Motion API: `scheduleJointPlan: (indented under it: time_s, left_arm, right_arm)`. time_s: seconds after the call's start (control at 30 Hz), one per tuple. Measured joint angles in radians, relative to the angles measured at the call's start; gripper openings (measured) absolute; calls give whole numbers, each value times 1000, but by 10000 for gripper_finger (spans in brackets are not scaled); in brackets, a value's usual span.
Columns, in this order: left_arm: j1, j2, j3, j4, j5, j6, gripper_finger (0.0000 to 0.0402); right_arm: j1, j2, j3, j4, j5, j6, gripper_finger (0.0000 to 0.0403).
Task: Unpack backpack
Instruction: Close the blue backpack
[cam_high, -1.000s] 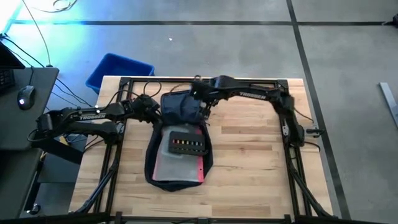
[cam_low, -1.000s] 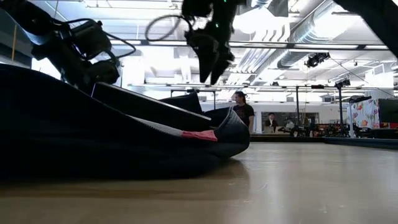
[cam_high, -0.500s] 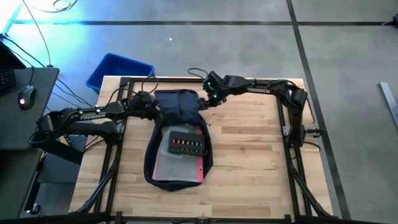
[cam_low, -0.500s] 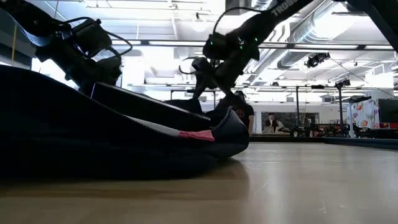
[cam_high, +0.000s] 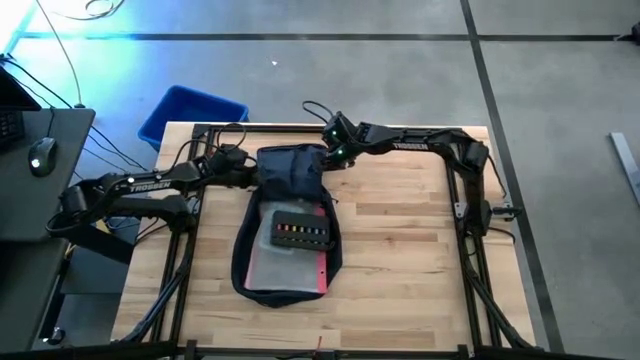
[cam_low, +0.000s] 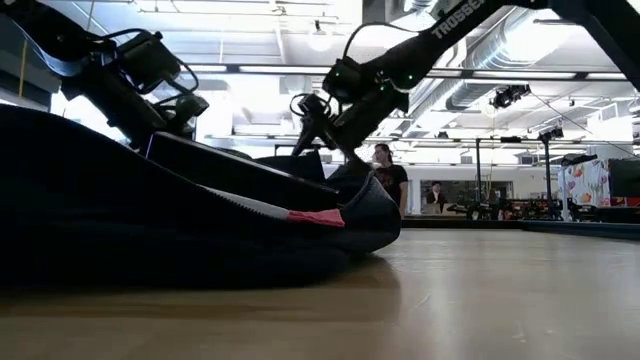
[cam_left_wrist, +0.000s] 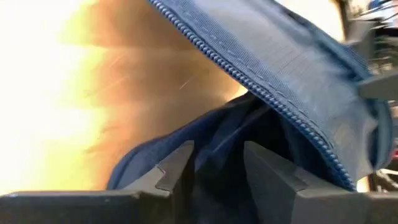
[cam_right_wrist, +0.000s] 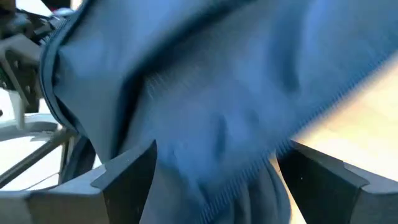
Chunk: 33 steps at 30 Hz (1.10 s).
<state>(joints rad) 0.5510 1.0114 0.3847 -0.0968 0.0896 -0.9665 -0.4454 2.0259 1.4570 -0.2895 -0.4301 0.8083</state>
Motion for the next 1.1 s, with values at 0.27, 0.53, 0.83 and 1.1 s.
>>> scheduleJointPlan:
  time_s: [0.27, 0.53, 0.83, 1.1]
  left_arm:
    - [0, 55, 0, 348, 17, 136, 128]
    - [-14, -5, 0, 786, 454, 159, 86]
    - [-113, -109, 1, 498, 718, 160, 45]
    - [-248, -127, 1, 27, 701, 367, 42]
  right_arm:
    - [0, 21, 0, 381, -107, -40, 266]
    - [48, -44, 0, 554, -482, -109, 192]
    - [189, -92, 1, 248, -602, -309, 165]
    - [288, -91, 0, -208, -418, -559, 165]
